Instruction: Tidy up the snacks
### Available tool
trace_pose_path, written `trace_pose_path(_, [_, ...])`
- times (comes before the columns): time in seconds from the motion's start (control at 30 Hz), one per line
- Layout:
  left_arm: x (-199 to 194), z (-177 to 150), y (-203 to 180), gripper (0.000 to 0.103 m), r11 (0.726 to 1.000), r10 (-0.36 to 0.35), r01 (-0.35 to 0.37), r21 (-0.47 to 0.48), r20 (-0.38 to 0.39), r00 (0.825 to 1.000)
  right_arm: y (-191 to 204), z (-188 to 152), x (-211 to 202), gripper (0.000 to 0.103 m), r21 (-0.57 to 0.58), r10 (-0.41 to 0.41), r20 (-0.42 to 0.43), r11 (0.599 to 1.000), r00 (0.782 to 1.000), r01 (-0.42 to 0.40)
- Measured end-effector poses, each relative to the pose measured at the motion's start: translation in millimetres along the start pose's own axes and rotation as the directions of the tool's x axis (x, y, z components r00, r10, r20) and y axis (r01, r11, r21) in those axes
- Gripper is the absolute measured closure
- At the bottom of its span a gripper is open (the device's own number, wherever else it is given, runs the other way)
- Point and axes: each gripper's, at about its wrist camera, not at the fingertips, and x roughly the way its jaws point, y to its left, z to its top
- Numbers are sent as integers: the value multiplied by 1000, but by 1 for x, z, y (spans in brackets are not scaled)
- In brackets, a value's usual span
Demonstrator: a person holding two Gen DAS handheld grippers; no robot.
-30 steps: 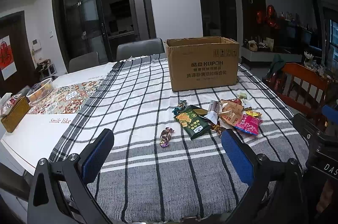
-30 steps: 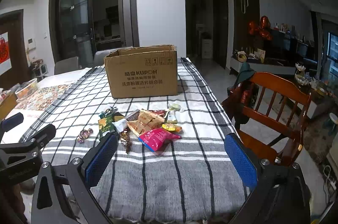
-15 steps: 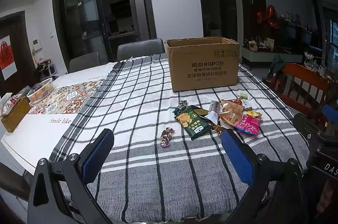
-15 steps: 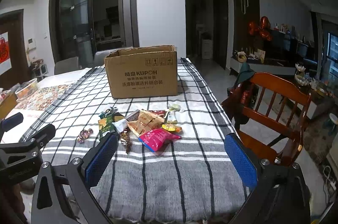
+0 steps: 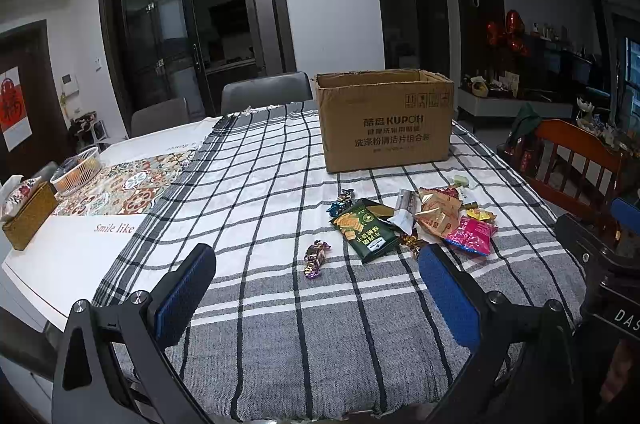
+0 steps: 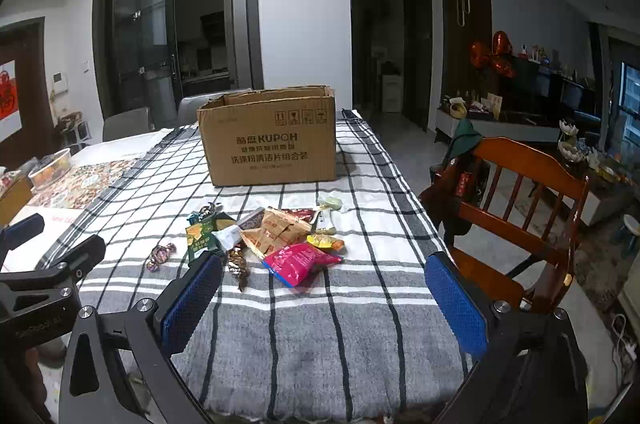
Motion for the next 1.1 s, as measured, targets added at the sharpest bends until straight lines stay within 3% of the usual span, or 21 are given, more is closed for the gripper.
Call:
trace_pose_path(0.8, [4, -4, 3, 0, 1000, 2, -3, -7, -10, 1000, 4, -2, 1, 1, -4, 4, -9, 1000, 1000, -4])
trace_pose_path(1.1, [19, -6, 15, 0, 999, 27, -28, -21, -35, 999, 25, 3, 20, 1, -76, 44, -27, 996, 999, -46])
